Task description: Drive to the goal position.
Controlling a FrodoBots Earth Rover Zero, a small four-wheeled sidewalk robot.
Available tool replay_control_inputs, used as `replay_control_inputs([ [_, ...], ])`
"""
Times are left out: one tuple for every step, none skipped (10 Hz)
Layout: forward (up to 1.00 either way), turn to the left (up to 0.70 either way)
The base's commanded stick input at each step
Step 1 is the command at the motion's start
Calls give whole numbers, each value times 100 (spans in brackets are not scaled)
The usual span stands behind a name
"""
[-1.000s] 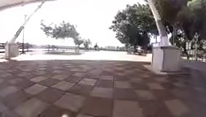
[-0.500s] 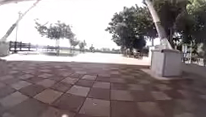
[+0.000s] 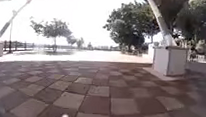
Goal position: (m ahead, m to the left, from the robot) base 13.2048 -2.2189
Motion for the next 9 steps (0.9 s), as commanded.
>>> replay_control_inputs([
  [70, -35],
  [70, -35],
  [70, -35],
  [70, -12],
  [70, 0],
  [70, 0],
  [70, 0],
  [70, 0],
  [70, 0],
])
